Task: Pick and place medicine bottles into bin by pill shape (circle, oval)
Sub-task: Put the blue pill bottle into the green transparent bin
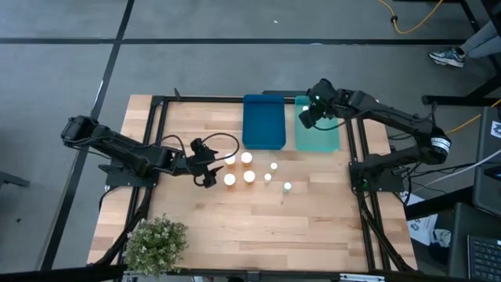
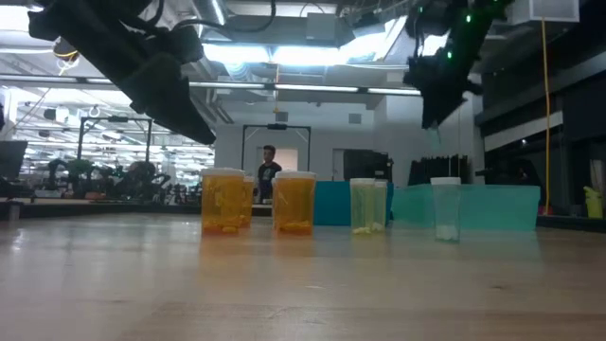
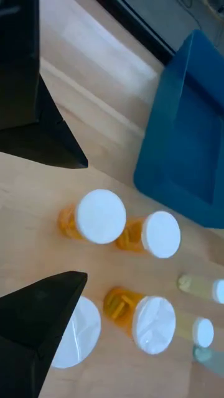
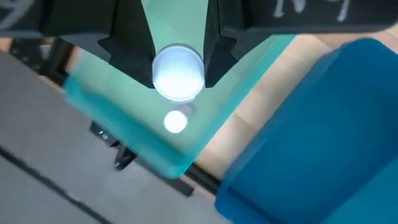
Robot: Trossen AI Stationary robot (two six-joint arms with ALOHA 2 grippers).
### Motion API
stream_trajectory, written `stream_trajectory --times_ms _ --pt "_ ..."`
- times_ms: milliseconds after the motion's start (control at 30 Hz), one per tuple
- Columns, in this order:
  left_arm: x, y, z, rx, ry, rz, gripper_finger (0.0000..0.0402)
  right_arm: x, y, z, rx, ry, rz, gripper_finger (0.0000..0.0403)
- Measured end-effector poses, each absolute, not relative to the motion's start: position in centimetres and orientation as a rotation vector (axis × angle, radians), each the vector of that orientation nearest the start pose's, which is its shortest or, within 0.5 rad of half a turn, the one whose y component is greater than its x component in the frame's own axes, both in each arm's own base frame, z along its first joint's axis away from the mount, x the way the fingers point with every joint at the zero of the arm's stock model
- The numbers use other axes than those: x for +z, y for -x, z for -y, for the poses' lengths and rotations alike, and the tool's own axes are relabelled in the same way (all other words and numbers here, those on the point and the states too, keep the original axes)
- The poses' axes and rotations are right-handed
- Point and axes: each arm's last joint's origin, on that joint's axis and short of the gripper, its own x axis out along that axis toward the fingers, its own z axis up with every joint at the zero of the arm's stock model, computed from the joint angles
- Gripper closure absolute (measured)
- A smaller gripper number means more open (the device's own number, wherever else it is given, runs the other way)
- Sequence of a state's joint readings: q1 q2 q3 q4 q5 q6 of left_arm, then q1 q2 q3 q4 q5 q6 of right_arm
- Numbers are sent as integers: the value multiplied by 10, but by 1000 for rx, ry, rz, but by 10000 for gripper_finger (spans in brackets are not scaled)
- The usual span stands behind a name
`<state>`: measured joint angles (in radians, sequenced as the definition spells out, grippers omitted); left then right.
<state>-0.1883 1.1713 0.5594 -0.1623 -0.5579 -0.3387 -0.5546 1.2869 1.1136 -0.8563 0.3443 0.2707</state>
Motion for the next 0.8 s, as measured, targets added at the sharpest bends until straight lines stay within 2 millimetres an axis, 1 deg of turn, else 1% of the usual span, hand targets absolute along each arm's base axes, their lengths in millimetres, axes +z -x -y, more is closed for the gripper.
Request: stream_trajectory --times_ms 200,400,567,800 --pt "190 -217 28 456 33 -654 124 253 -195 153 -926 -388 -938 290" --pt "190 -217 29 447 28 -656 124 228 -186 160 -948 -421 -915 290" --pt "190 -217 30 443 23 -657 124 218 -183 163 -960 -415 -896 290" --pt "190 -217 30 443 22 -659 124 216 -180 166 -983 -434 -869 291"
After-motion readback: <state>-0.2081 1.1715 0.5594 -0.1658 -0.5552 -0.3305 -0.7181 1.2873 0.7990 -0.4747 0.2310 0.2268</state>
